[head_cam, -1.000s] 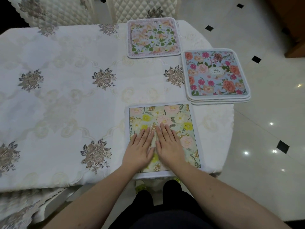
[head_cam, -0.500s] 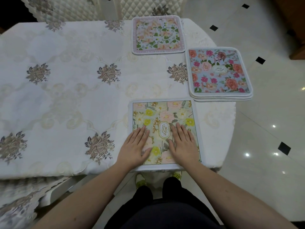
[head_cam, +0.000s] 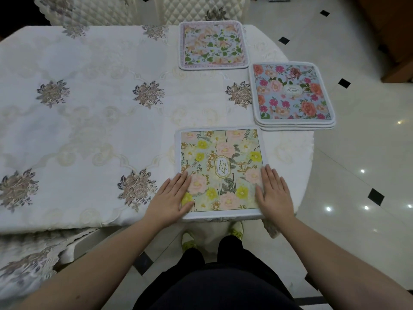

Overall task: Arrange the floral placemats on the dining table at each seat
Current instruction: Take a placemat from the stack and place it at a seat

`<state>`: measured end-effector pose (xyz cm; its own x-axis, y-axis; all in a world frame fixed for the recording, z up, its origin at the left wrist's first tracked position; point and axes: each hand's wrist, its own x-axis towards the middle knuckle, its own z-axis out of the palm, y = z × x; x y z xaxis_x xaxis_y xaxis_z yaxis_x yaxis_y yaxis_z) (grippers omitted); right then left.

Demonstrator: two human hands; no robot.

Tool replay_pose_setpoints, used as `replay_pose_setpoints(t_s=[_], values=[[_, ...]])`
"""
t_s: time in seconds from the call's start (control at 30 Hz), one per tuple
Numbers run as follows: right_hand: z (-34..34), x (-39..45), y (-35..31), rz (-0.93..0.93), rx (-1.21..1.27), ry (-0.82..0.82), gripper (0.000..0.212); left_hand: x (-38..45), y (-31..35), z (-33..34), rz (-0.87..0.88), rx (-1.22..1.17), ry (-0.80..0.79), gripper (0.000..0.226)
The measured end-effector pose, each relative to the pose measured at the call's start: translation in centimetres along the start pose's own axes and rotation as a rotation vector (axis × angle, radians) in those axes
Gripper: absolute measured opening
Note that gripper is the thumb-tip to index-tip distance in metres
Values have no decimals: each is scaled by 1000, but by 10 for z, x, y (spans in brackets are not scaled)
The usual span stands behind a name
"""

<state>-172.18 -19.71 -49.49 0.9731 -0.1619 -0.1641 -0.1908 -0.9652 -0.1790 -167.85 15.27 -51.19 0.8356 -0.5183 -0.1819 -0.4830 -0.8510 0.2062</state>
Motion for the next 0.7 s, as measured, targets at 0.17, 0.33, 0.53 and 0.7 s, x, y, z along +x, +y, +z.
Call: replay_pose_setpoints(t_s=[0.17, 0.33, 0.53, 0.7], values=[[-4, -2, -7, 15, -29, 25, 70, -2, 5, -7, 0, 8, 73, 67], [8, -13, -84, -155, 4, 22, 62, 18, 55, -3, 38, -119, 112, 61], [33, -27, -123, -142, -33, -34, 58, 21, 76, 12, 34, -70, 70, 61], [33, -28, -103, -202, -82, -16, 57, 17, 58, 5, 124, -28, 42, 67]])
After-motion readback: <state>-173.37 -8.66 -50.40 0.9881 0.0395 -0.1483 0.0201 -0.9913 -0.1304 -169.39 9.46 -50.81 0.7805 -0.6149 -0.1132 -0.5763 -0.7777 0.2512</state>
